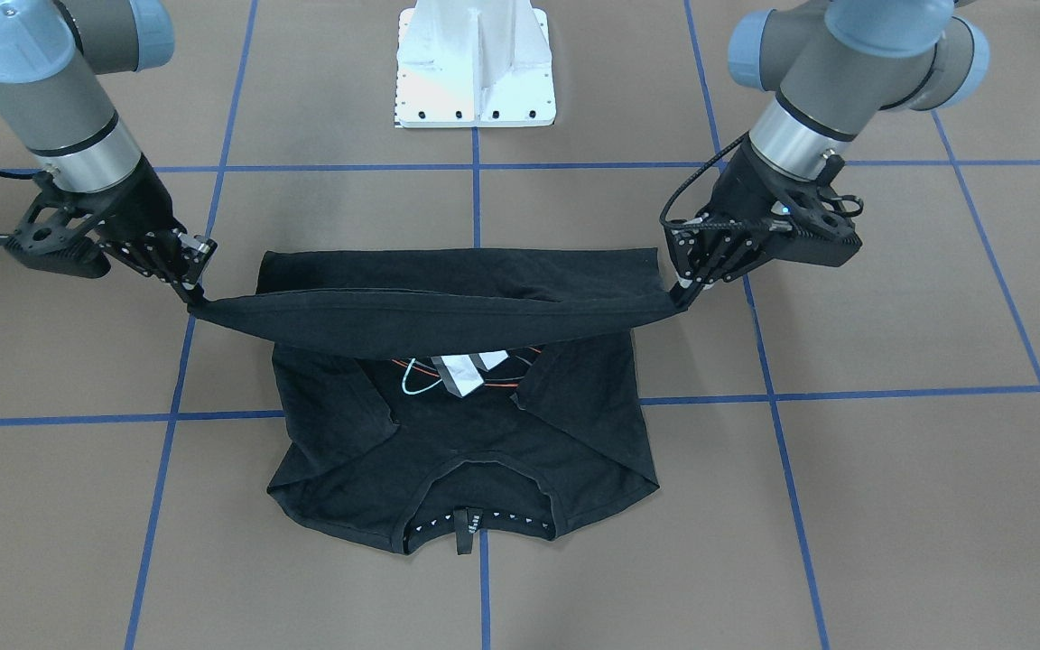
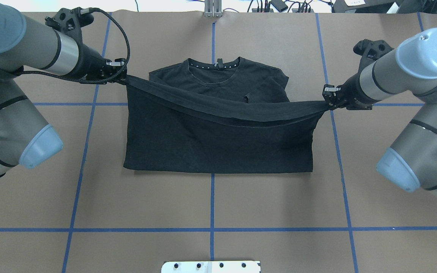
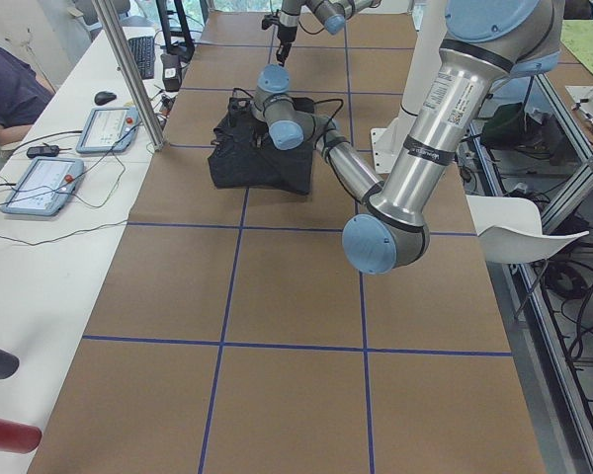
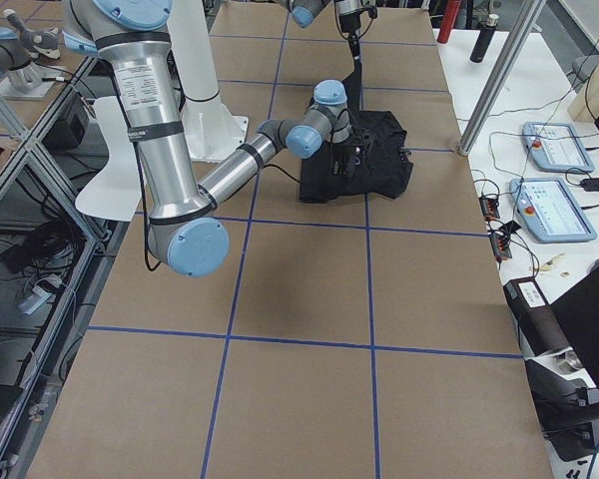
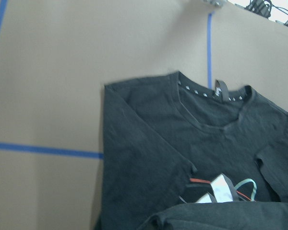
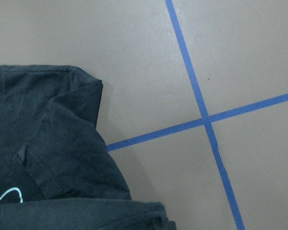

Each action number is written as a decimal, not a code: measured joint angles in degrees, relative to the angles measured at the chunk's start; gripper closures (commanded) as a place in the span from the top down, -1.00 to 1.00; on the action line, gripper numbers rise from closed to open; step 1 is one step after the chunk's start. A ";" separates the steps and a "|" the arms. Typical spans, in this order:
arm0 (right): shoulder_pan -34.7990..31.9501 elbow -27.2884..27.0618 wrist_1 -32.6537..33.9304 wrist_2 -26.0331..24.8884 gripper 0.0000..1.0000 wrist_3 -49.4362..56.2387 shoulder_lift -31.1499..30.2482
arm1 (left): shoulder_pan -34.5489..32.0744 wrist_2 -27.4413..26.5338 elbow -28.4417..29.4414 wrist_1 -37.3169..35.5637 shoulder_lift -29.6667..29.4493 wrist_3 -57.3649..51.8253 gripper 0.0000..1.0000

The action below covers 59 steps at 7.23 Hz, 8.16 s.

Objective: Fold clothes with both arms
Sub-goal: 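Lay the hem over the collar with both grippers and release, then lower the left gripper to the folded shirt's near corner while the right gripper withdraws, then grasp the shirt's side edge with the left gripper, then drag the shirt with the left gripper away from the robot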

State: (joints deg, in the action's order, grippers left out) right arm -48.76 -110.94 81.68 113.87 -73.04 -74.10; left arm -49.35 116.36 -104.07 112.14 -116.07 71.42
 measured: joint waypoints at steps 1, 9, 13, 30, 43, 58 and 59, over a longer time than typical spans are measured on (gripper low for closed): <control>-1.26 2.27 0.01 0.54 -1.00 0.89 1.85 | -0.55 0.00 2.24 1.35 -0.56 -0.32 -1.00; -2.85 25.44 -0.81 0.26 -1.00 4.47 17.68 | -0.50 -3.64 27.02 15.80 -8.42 -0.42 -1.00; -3.58 32.15 -1.30 0.21 -1.00 6.19 20.83 | 0.14 -6.22 35.21 20.28 -10.88 -1.50 -1.00; -7.17 26.22 -5.47 6.69 0.99 15.73 14.84 | 5.79 2.29 15.94 24.86 4.46 -7.67 1.00; -6.43 22.86 -5.48 5.86 0.99 14.99 13.37 | 14.94 -2.22 13.16 30.77 11.10 2.85 0.01; -5.50 22.78 -5.48 5.99 0.99 14.77 13.37 | -7.53 -6.22 49.12 20.23 -15.12 -33.34 -1.00; -5.45 22.78 -5.48 5.97 0.99 14.77 13.37 | -8.12 -8.55 57.91 23.33 -19.95 -34.94 -1.00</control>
State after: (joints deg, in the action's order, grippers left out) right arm -54.21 -88.16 76.20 119.84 -58.27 -60.73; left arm -57.47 107.81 -46.16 135.47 -136.02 36.47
